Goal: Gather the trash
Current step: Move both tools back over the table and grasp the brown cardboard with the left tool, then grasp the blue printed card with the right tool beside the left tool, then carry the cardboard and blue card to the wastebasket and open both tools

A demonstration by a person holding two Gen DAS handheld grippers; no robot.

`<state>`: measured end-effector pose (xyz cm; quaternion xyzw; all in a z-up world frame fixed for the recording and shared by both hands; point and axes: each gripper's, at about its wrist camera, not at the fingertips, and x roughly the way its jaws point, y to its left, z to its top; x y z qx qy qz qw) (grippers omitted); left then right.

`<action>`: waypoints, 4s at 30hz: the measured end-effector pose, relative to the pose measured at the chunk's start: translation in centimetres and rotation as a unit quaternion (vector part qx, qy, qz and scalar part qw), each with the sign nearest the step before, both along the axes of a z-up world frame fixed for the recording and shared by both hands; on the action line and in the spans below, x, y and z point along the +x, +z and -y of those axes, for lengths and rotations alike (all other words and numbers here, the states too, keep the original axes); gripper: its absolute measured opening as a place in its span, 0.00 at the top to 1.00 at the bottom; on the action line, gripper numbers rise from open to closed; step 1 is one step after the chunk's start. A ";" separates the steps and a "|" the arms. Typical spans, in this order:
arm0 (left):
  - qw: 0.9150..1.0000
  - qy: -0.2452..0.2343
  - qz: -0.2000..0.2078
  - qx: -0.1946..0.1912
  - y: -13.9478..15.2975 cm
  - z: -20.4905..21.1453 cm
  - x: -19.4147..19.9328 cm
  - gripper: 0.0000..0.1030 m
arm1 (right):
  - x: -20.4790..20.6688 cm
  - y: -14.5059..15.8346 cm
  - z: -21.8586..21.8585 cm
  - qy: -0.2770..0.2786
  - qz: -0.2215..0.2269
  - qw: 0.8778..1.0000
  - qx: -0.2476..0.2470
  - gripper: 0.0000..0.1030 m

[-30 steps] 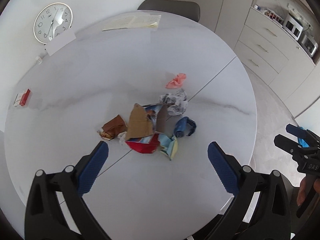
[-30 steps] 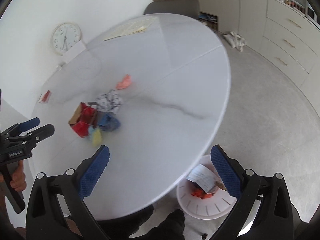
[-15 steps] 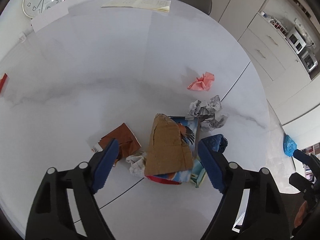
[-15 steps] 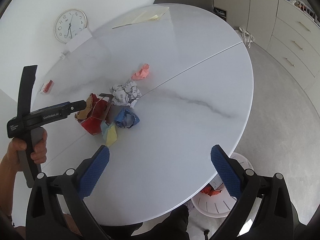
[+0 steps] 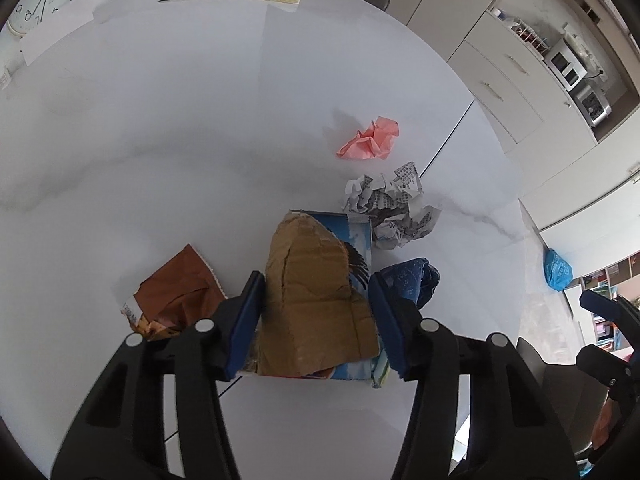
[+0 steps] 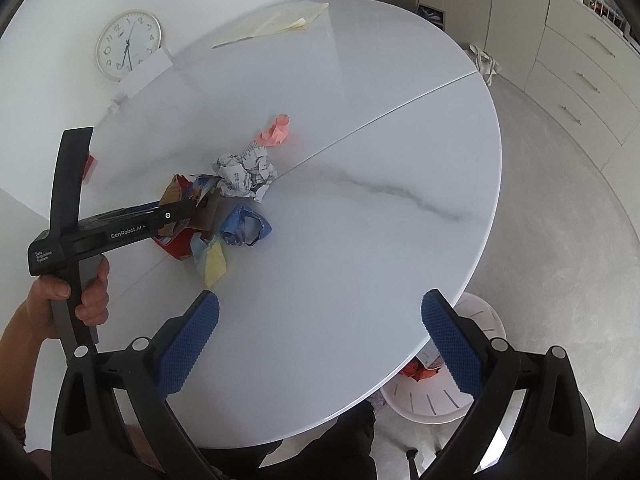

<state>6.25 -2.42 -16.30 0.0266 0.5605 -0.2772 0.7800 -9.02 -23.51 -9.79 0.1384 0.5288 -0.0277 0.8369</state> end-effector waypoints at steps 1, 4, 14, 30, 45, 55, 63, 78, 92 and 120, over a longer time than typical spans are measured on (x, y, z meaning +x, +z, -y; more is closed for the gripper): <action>1.000 0.001 0.001 -0.001 0.1 0.0 -0.1 0.50 | 0.0 0.0 0.0 0.001 0.000 1.000 0.000 0.02; 1.000 0.003 0.003 -0.002 0.1 -0.2 -0.4 0.51 | -0.1 0.0 -0.1 0.001 -0.001 1.000 -0.002 0.02; 0.999 0.029 0.017 -0.028 2.3 -3.2 -2.2 0.52 | -0.1 0.0 -0.5 0.007 0.000 1.000 -0.001 0.02; 0.995 -0.044 0.039 -0.082 7.8 -5.2 -8.8 0.52 | 2.7 2.5 -4.1 0.098 0.046 0.986 0.127 0.03; 0.993 -0.071 0.029 -0.094 5.8 -4.2 -9.5 0.52 | 7.6 -3.8 -5.5 0.095 -0.041 0.932 0.348 0.31; 0.995 -0.061 0.001 -0.084 2.2 -5.1 -8.7 0.52 | 8.4 -7.8 -6.1 0.067 -0.084 0.920 0.376 0.69; 0.995 -0.038 -0.024 -0.093 1.1 -6.0 -8.4 0.50 | 8.4 -7.4 -5.8 0.067 -0.077 0.925 0.367 0.69; 0.997 -0.031 -0.040 -0.059 0.2 -6.1 -8.8 0.37 | 6.9 -2.9 -0.9 0.032 -0.003 0.947 0.320 0.69; 0.999 -0.045 0.001 0.007 0.3 -4.1 -10.1 0.65 | -2.9 -1.6 8.7 -0.077 0.029 0.961 0.263 0.69; 0.974 -0.219 0.051 -0.038 8.9 14.9 -16.7 0.65 | -13.5 -13.9 18.4 -0.197 -0.068 0.978 0.007 0.10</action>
